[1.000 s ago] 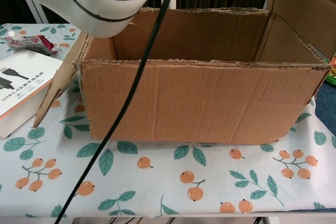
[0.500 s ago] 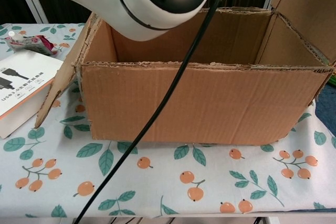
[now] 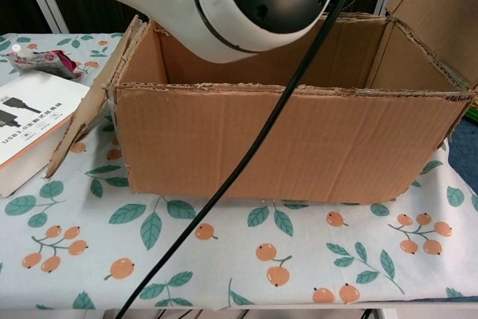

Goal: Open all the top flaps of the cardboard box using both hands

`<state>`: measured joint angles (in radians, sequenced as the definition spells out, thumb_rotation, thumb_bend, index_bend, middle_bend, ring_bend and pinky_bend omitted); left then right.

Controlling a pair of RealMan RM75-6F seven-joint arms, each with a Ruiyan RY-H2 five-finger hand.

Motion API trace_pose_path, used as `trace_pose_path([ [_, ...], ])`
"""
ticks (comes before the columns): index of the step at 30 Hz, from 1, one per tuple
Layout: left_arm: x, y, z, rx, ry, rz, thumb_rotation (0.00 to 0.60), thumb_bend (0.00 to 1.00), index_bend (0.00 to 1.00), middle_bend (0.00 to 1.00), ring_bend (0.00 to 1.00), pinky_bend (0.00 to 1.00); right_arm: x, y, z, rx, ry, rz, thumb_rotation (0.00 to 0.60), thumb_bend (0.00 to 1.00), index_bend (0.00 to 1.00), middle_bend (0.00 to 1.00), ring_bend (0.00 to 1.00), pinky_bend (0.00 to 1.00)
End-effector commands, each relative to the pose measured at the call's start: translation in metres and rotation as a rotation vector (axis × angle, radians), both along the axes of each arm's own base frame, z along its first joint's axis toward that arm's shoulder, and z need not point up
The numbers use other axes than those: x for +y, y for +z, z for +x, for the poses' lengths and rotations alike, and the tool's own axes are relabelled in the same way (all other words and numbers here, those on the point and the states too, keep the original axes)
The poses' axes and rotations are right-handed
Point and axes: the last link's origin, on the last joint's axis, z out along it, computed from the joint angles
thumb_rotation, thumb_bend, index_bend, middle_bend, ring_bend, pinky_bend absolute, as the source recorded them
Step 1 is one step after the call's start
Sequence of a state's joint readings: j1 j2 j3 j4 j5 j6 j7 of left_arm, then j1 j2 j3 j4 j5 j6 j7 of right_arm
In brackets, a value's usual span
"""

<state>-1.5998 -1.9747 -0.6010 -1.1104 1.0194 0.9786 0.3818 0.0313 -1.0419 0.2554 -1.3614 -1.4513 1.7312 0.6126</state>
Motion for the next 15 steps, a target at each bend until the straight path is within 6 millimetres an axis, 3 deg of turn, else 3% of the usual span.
trace_pose_path([
  [1, 0.001, 0.003, 0.004, 0.003, -0.025, 0.037, 0.600, 0.00, 0.01, 0.00, 0.04, 0.19, 0.000, 0.001, -0.001, 0.000, -0.002, 0.000, 0.600, 0.18, 0.00, 0.00, 0.00, 0.00],
  [9, 0.009, 0.005, -0.009, 0.010, 0.008, 0.035, 0.600, 0.00, 0.01, 0.00, 0.04, 0.19, -0.002, 0.000, 0.000, 0.006, -0.002, 0.009, 0.600, 0.18, 0.00, 0.00, 0.00, 0.00],
  [15, 0.023, 0.018, -0.035, 0.057, 0.017, 0.110, 0.600, 0.00, 0.01, 0.00, 0.04, 0.19, -0.006, -0.006, 0.003, 0.015, 0.001, 0.029, 0.600, 0.18, 0.00, 0.00, 0.00, 0.00],
])
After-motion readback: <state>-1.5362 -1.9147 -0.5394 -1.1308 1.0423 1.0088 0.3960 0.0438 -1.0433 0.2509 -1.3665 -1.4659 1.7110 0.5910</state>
